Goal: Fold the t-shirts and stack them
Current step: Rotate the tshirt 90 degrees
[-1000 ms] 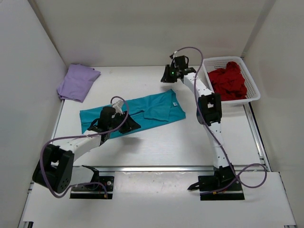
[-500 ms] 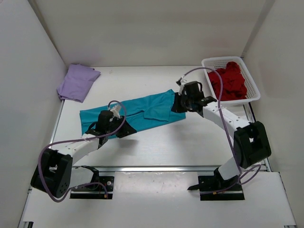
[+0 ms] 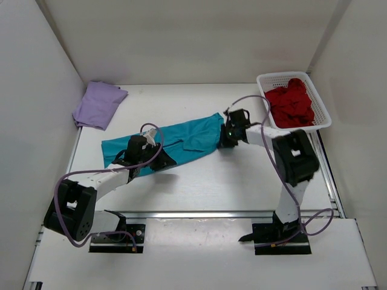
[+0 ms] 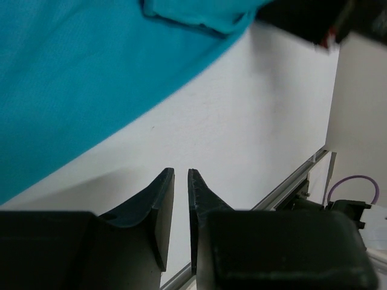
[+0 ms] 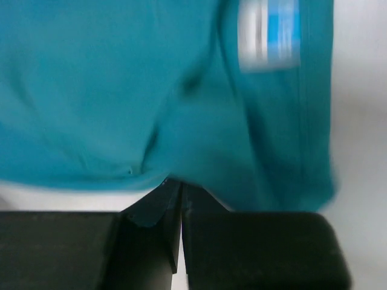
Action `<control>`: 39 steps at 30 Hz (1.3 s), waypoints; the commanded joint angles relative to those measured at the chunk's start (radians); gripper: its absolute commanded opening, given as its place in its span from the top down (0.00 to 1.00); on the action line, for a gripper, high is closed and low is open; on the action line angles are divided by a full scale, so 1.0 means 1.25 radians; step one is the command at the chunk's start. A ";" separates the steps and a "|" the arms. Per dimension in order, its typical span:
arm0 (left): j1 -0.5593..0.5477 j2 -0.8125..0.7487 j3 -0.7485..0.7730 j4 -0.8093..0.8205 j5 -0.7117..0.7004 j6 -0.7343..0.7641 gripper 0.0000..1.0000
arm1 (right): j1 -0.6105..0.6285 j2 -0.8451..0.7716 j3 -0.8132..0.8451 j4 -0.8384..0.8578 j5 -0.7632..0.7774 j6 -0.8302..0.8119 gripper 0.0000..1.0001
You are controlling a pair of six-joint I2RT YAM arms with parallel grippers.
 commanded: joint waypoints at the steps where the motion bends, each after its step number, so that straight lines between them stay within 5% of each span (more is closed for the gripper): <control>1: 0.000 0.011 0.045 0.018 0.016 -0.008 0.73 | -0.031 0.193 0.200 0.021 0.010 -0.013 1.00; 6: 0.002 0.024 0.092 -0.003 0.024 -0.013 0.71 | -0.050 0.405 0.760 -0.199 -0.003 -0.050 0.98; 9: 0.015 0.004 0.099 -0.019 0.020 -0.009 0.70 | -0.014 0.389 0.856 -0.300 0.059 -0.094 0.90; 11: 0.027 -0.012 0.090 -0.024 0.029 -0.015 0.69 | 0.011 0.325 0.769 -0.289 0.087 -0.101 0.86; 16: 0.102 -0.063 0.076 -0.054 0.048 0.014 0.69 | 0.110 0.085 0.291 -0.027 0.014 -0.032 0.69; 21: 0.172 -0.114 0.104 -0.148 0.036 0.081 0.64 | 0.254 0.042 0.071 0.243 -0.076 0.179 0.63; 24: 0.155 -0.105 0.172 -0.247 0.012 0.155 0.62 | 0.327 0.103 0.094 0.301 -0.072 0.238 0.61; 33: 0.198 -0.154 0.126 -0.219 0.054 0.143 0.60 | 0.395 0.303 0.218 0.329 -0.092 0.360 0.63; 37: 0.225 -0.167 0.118 -0.221 0.054 0.147 0.60 | 0.394 0.352 0.262 0.306 -0.123 0.366 0.86; 39: 0.226 -0.166 0.110 -0.223 0.048 0.154 0.60 | 0.378 0.331 0.249 0.313 -0.125 0.367 0.89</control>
